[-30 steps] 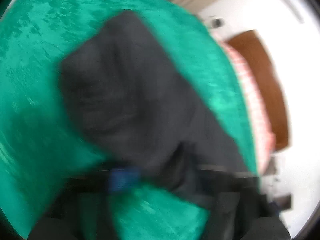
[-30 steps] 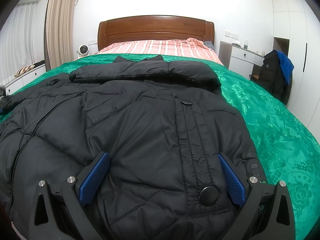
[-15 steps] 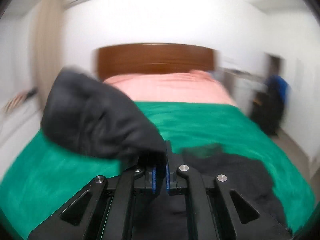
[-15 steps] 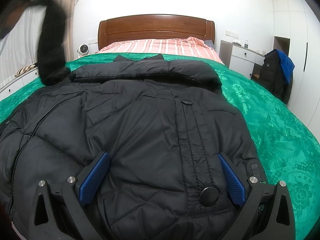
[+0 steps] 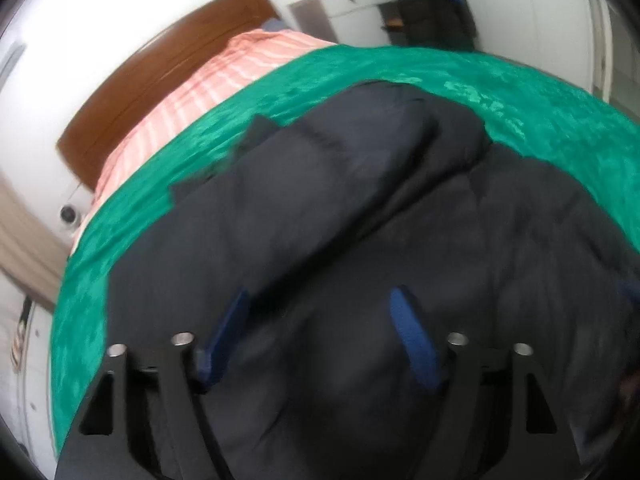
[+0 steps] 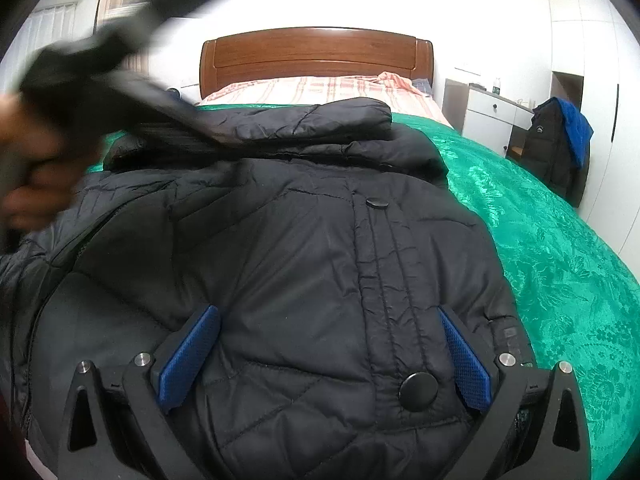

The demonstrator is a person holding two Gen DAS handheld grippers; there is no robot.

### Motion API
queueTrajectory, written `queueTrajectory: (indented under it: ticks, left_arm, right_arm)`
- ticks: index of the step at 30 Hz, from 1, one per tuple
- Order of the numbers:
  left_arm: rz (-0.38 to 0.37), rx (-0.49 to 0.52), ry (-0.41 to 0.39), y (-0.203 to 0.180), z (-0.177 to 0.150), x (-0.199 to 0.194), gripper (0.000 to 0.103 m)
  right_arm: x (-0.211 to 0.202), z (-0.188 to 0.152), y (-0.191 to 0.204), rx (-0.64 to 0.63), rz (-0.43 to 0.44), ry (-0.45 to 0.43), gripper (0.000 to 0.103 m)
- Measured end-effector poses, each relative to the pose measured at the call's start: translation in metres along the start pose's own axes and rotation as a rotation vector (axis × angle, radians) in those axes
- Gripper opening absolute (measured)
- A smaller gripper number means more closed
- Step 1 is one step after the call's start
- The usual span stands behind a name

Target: Fold large clothes

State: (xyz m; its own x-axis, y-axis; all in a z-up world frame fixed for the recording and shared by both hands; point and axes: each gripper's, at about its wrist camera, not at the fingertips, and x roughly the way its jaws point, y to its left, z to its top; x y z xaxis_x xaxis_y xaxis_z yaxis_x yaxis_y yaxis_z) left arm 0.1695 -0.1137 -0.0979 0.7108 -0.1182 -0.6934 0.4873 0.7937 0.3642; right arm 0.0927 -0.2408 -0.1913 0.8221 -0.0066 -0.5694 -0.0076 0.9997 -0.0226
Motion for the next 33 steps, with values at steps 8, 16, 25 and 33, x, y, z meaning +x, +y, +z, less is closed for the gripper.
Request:
queueTrajectory:
  ticks: [8, 16, 25, 33]
  left_arm:
    - [0.066, -0.298, 0.016, 0.064, -0.103, -0.075, 0.099]
    - [0.131, -0.531, -0.015, 0.087, -0.13, -0.078, 0.099]
    - [0.157, -0.613, -0.08, 0.116, -0.129, -0.123, 0.099]
    - [0.198, -0.662, -0.203, 0.152, -0.11, -0.183, 0.103]
  right_arm:
    - [0.003, 0.002, 0.002, -0.003, -0.007, 0.011, 0.103]
    - [0.001, 0.0, 0.003, -0.006, -0.011, 0.002, 0.103]
    - [0.0, -0.001, 0.004, -0.007, -0.013, 0.0, 0.103]
    - [0.0, -0.001, 0.004, -0.007, -0.012, 0.001, 0.103]
